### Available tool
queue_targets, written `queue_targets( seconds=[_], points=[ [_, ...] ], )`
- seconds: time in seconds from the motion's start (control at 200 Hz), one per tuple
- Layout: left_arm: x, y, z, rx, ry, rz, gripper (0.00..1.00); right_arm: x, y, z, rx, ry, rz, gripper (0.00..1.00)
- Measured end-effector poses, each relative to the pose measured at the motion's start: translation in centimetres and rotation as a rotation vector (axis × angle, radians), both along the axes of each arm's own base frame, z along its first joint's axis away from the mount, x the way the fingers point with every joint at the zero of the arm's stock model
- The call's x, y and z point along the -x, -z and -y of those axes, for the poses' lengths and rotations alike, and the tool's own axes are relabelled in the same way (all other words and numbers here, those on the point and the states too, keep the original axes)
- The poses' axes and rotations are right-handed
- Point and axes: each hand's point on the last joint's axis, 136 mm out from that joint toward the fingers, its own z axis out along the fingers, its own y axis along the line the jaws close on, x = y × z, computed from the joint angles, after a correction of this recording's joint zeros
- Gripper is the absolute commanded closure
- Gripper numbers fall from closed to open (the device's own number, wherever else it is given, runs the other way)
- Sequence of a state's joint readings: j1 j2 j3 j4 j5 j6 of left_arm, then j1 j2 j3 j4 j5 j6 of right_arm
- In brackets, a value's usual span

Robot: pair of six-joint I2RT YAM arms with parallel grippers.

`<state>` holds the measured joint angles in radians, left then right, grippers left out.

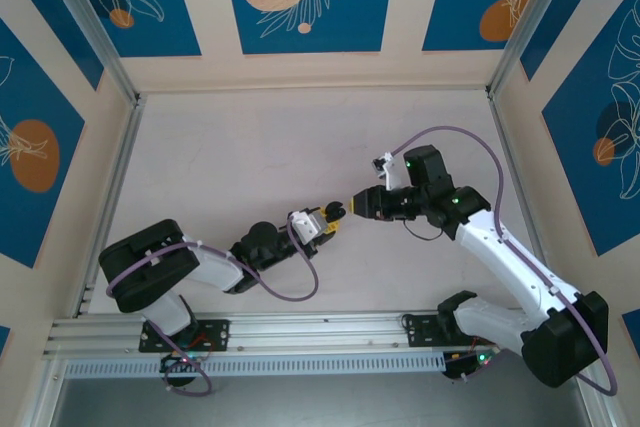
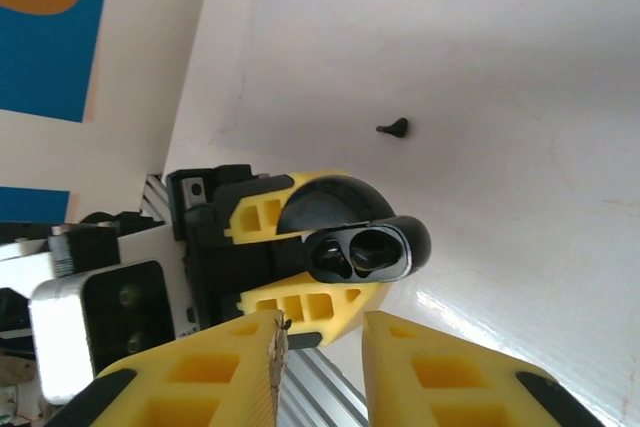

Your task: Insert wireless bluetooth earbuds into charging case

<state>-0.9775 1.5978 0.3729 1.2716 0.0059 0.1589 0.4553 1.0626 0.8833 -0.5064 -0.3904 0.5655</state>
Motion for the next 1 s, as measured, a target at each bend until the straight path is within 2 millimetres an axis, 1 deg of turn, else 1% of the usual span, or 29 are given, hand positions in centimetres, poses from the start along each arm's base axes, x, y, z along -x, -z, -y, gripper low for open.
queue_targets(
  seconds=[0.165,0.32,0.49,0.625,0.785,0.855,1.0],
  points=[
    [0.0,0.0,0.0,0.000,-0.002,-0.002,0.75,-0.1,-0.1,-0.4,-0.020,-0.018,-0.006,0.75],
    [-0.2,0.0,-0.6,0.005,-0.030,-0.024,0.75,-0.2,0.3,-0.4,-0.013,-0.016,-0.015,0.74],
    [-0.7,-0.5,-1.9,0.031,-0.071,-0.063,0.75,-0.4,1.6,-0.2,0.039,-0.011,-0.048,0.73],
    [-1.7,-0.1,-4.2,0.043,-0.142,-0.123,0.75,-0.8,2.4,-0.8,0.105,-0.025,-0.063,0.71],
    [-3.1,-0.3,-7.2,0.059,-0.237,-0.193,0.76,-1.6,3.2,-2.3,0.183,-0.061,-0.081,0.68],
    [-3.8,-0.7,-8.8,0.073,-0.286,-0.224,0.76,-2.1,3.9,-3.1,0.216,-0.074,-0.099,0.67],
    [-4.9,-1.1,-12.8,0.094,-0.403,-0.282,0.76,-3.0,5.6,-5.2,0.273,-0.100,-0.157,0.64]
  ],
)
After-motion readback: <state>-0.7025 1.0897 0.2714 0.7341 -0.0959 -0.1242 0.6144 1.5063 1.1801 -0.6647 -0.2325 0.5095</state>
